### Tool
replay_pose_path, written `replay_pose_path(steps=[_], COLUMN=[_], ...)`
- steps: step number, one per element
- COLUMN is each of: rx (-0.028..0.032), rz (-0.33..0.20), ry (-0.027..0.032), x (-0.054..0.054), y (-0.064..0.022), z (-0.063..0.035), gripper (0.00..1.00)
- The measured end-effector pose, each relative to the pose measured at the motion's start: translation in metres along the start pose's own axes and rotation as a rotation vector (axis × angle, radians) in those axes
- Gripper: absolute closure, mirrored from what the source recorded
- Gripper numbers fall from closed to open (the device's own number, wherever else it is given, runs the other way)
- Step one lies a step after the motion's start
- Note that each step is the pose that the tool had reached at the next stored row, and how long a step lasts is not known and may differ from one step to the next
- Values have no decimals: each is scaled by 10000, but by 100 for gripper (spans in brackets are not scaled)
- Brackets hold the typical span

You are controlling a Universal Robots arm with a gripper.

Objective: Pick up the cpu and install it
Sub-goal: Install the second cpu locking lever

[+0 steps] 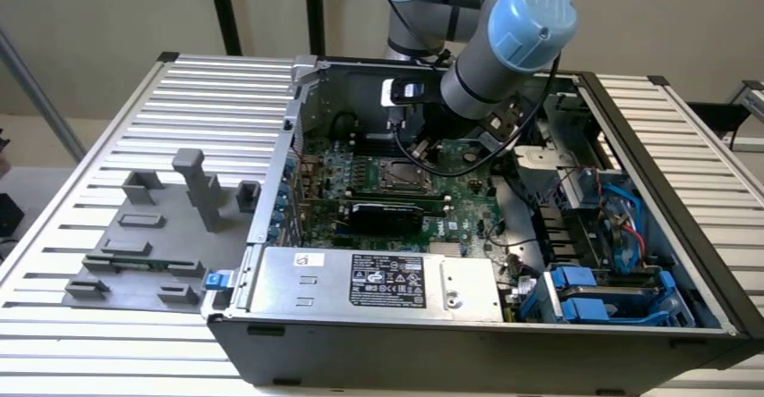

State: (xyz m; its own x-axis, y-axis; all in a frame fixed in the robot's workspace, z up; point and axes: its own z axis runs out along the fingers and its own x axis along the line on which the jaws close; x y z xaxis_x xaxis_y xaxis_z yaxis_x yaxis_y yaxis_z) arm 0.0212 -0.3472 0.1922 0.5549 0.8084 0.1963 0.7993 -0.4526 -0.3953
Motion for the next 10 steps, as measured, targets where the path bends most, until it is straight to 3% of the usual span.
replay_pose_path(steps=[10], rx=[0], rz=[0], ry=[0], x=[0], y=[0], z=[-1], gripper=[89])
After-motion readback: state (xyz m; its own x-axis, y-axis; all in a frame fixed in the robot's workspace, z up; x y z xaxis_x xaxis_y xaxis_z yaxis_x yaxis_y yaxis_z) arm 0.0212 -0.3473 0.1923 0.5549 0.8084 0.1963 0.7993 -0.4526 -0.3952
